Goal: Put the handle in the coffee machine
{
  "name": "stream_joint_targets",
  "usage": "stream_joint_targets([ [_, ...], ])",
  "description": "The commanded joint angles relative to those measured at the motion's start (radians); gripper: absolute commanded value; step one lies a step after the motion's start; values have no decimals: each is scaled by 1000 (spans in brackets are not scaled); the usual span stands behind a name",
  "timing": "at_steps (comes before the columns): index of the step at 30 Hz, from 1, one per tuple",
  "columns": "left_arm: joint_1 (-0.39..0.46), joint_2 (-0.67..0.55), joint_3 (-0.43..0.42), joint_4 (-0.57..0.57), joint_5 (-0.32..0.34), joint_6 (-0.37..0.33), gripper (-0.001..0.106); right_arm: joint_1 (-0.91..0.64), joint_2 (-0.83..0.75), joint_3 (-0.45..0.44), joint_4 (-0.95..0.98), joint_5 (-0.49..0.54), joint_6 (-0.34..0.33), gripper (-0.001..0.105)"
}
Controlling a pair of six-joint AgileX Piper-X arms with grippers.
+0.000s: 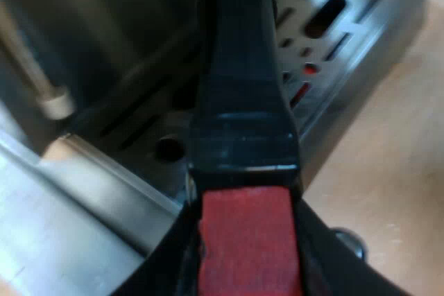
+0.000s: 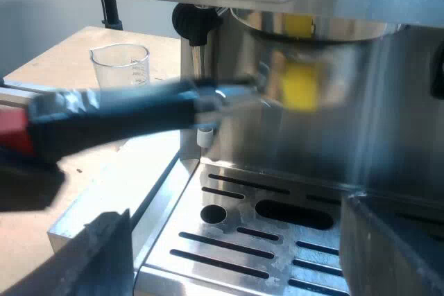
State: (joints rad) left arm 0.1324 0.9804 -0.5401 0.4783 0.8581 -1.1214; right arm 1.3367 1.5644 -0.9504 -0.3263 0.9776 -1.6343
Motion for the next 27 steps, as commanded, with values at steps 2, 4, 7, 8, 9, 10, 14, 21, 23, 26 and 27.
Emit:
stream_joint_targets([
  [2,43,10,-12,-8,109,9,0,-7,-3,-1,-7,6,-9,64],
  [4,43,22,-15,31,112,54,0,-7,-3,-1,-7,6,-9,64],
  [7,37,45,-15,108,105,162,0,-7,-3,-1,-7,6,-9,64],
  [8,37,50,-15,121,101,175,0,-7,-3,-1,-7,6,-9,64],
  [9,37,65,-15,143,98,214,0,-7,-3,-1,-7,6,-9,64],
  [10,37,68,-15,146,97,223,0,-7,-3,-1,-7,6,-9,64],
  [14,37,94,-26,148,97,230,0,-7,-3,-1,-7,6,-9,64],
  [21,37,145,-108,148,89,271,0,-7,-3,-1,-7,6,-9,64],
  [23,37,151,-112,148,91,270,0,-7,-3,-1,-7,6,-9,64],
  [26,37,175,-136,154,92,274,0,-7,-3,-1,-7,6,-9,64],
  [27,37,193,-152,157,92,274,0,-7,-3,-1,-7,6,-9,64],
])
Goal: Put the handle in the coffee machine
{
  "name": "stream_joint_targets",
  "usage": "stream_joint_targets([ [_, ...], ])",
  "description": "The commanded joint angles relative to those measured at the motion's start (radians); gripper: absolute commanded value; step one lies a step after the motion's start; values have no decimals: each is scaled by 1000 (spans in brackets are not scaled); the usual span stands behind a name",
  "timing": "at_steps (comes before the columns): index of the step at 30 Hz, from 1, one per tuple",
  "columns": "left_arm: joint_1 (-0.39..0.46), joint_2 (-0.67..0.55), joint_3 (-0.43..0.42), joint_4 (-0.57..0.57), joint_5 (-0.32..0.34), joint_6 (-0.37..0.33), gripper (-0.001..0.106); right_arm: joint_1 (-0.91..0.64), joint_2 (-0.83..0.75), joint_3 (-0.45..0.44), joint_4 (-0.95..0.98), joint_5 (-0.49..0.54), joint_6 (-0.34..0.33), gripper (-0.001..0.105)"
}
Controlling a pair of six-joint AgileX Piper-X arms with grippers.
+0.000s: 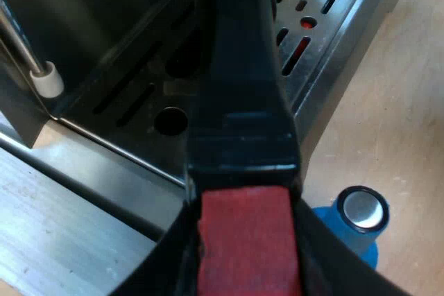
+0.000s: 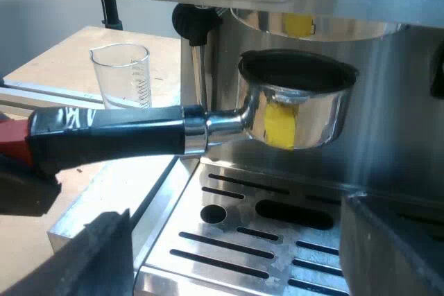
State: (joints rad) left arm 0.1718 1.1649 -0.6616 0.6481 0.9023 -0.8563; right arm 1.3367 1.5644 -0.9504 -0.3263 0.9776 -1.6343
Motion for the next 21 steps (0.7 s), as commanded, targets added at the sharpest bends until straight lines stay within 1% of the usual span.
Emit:
stream_joint_targets([
  [1,-2,13,-34,-9,48,9,0,-7,-3,-1,-7,6,-9,64],
  [3,-2,14,-41,2,70,20,0,-7,-3,-1,-7,6,-9,64],
  [12,-2,14,-46,4,77,46,0,-7,-3,-1,-7,6,-9,64],
  [21,-2,14,-46,-1,100,46,0,-7,-3,-1,-7,6,-7,64],
])
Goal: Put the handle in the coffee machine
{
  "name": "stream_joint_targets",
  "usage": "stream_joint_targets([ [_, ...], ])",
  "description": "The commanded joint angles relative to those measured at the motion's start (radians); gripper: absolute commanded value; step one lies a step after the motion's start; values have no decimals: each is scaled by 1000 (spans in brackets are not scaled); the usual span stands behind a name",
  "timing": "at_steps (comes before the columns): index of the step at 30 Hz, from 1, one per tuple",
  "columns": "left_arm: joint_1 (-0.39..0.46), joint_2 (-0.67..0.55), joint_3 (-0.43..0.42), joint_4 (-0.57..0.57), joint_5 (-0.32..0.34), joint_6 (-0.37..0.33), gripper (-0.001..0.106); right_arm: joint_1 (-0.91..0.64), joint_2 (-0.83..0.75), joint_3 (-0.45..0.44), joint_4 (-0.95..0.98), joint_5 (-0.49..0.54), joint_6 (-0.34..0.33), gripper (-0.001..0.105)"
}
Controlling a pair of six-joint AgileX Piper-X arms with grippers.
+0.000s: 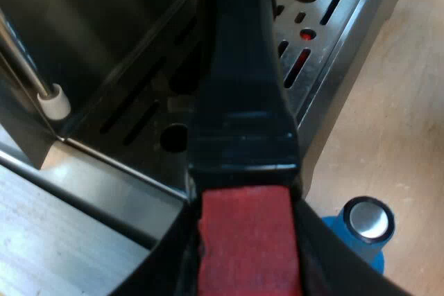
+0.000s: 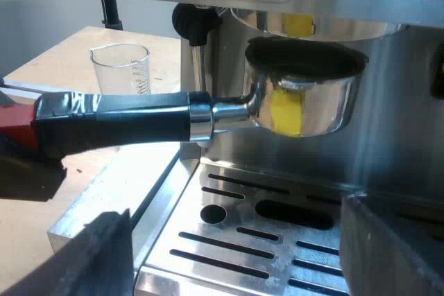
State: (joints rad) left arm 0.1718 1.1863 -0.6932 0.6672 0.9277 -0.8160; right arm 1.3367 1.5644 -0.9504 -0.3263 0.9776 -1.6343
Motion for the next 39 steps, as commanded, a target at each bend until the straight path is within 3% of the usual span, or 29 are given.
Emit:
stream_joint_targets([
  [1,-2,-8,-15,-21,74,5,0,-7,-3,-1,-7,6,-7,64],
  [22,-2,-8,-57,-21,89,5,0,-7,-3,-1,-7,6,0,64],
  [39,-2,-8,-57,-120,133,-51,0,-7,-3,-1,-7,6,0,64],
])
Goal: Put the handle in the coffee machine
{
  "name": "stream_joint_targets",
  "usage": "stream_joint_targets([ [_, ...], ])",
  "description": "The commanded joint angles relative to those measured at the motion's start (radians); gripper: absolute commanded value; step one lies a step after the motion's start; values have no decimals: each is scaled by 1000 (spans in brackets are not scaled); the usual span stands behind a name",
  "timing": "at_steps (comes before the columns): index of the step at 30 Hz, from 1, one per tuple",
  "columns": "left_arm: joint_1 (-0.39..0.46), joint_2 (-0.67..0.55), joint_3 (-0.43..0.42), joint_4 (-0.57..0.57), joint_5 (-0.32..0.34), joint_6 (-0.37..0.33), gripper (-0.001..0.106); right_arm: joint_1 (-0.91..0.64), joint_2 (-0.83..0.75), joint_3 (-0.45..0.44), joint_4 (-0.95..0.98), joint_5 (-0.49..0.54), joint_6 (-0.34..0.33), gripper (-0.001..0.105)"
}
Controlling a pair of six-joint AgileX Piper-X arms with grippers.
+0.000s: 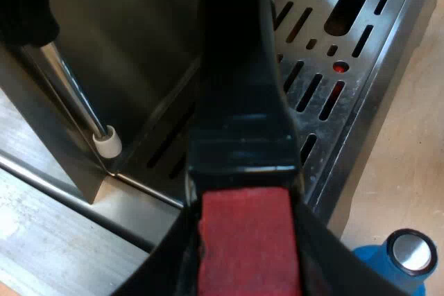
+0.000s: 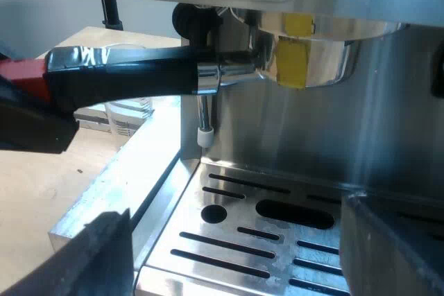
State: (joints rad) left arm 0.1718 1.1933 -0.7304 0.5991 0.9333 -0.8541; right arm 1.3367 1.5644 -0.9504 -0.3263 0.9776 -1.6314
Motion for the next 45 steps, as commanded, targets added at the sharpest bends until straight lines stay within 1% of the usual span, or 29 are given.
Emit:
stream_joint_targets([
  [1,-2,-15,-20,-54,136,-13,0,-7,-3,-1,-7,6,-3,64],
  [3,-2,-15,-20,-58,149,-15,0,-7,-3,-1,-7,6,-3,64],
  [7,-2,-15,-20,-58,155,-21,0,-7,-3,-1,-7,6,-3,64],
  [8,-2,-15,-20,-62,171,-17,0,-7,-3,-1,-7,6,-3,64],
  [11,-6,-15,-20,-78,191,-17,0,-7,-3,-1,-7,6,-3,64],
  [18,-47,-15,-20,-80,186,-24,0,-7,-3,-1,-7,6,-3,64],
  [25,-41,-15,-20,-80,155,-24,0,-7,-3,-1,-7,6,-3,64],
  [29,-40,-15,-20,-73,153,-24,0,-7,-3,-1,-7,6,-3,64],
  [32,-40,-15,-20,-71,133,-24,0,-7,-3,-1,-7,6,-3,64],
  [37,-36,-15,-20,-71,134,-24,0,-7,-3,-1,-7,6,-3,64],
  [43,3,-15,-20,-77,137,-24,0,-7,-3,-1,-7,6,-3,64],
  [45,15,-15,-20,-81,164,-22,0,-7,-3,-1,-7,6,-3,64],
])
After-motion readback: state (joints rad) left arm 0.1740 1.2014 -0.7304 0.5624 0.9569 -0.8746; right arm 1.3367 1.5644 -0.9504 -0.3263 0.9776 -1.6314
